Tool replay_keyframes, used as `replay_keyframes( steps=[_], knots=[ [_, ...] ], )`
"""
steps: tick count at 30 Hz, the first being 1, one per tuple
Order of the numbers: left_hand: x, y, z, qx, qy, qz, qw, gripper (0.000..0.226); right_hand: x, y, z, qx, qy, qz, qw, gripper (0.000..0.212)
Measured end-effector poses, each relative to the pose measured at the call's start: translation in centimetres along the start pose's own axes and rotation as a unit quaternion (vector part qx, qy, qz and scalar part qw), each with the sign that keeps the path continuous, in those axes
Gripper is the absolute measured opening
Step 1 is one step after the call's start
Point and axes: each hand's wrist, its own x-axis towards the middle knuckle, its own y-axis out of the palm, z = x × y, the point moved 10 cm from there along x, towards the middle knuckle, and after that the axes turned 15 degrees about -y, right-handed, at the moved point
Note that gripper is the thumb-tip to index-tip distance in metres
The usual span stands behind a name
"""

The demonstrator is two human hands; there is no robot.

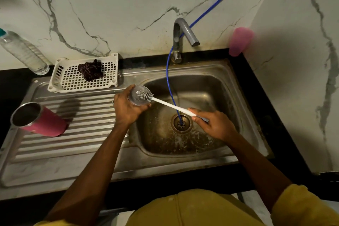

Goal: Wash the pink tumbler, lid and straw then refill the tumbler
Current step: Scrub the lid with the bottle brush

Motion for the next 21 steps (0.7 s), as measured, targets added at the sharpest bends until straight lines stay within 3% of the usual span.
replay_keyframes(
  steps=[8,15,21],
  knots=[
    [0.6,0.1,-1.6,0.011,0.015,0.01,1.0,0.099,1.6,-0.5,0.4,-0.053,0.025,-0.004,0.998,0.042],
    [0.7,-1.0,-1.6,0.028,0.051,0.01,0.998,0.101,0.6,-0.6,0.8,0.077,-0.025,-0.003,0.997,0.042],
    [0.6,0.0,-2.1,0.038,0.053,0.034,0.997,0.103,-0.4,-1.5,-0.8,-0.021,0.009,0.013,1.0,0.046]
  ],
)
